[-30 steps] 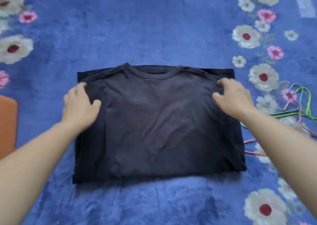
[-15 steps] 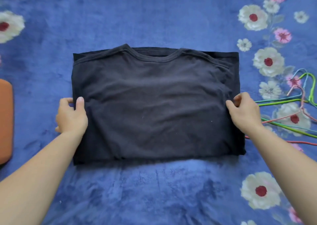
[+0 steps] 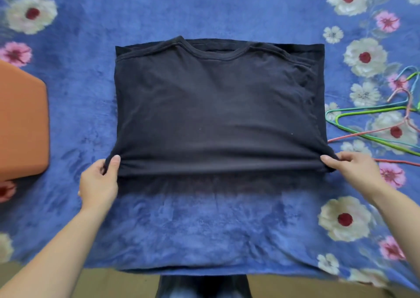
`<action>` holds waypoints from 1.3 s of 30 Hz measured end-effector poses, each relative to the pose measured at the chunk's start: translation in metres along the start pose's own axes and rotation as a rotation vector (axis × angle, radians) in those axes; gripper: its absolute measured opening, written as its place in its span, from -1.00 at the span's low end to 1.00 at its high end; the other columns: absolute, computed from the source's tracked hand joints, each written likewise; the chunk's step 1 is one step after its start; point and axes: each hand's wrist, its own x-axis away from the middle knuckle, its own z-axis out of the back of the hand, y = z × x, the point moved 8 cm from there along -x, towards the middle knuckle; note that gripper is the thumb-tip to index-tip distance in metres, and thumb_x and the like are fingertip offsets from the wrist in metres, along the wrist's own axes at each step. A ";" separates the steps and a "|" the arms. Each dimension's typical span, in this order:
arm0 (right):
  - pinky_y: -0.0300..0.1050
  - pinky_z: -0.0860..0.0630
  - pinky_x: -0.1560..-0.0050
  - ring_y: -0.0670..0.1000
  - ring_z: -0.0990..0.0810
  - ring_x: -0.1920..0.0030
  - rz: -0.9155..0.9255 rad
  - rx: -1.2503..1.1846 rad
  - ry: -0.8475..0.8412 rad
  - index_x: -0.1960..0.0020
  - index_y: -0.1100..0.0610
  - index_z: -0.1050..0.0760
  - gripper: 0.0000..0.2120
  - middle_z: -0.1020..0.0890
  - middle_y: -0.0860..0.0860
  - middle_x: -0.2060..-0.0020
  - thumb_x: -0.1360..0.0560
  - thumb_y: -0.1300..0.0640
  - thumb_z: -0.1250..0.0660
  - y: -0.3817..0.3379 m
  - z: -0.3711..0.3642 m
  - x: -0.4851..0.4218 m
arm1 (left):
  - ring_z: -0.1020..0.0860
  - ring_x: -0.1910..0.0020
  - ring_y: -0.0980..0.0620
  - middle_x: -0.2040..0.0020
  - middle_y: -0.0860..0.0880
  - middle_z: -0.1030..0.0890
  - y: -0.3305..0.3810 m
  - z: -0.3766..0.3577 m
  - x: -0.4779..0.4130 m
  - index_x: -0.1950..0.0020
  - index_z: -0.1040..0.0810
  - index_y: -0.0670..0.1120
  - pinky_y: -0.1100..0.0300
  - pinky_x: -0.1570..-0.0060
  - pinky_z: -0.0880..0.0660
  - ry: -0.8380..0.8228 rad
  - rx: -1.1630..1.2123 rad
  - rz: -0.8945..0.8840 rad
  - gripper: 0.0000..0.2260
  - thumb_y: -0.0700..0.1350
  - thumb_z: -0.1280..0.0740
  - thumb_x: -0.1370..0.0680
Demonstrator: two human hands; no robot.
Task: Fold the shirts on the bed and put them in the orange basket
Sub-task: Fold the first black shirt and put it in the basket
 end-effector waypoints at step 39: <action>-0.06 -0.20 0.09 0.25 -0.45 -0.16 0.049 -0.067 0.357 -0.01 0.26 -0.42 -0.76 -0.49 0.23 -0.01 -0.59 0.06 -0.19 -0.056 -0.033 -0.030 | -0.08 -0.50 -0.14 -0.52 -0.20 -0.17 0.117 -0.209 0.163 -0.51 -0.17 -0.07 -0.08 -0.40 -0.03 -0.261 -0.612 -1.061 -0.49 0.07 -0.05 -0.57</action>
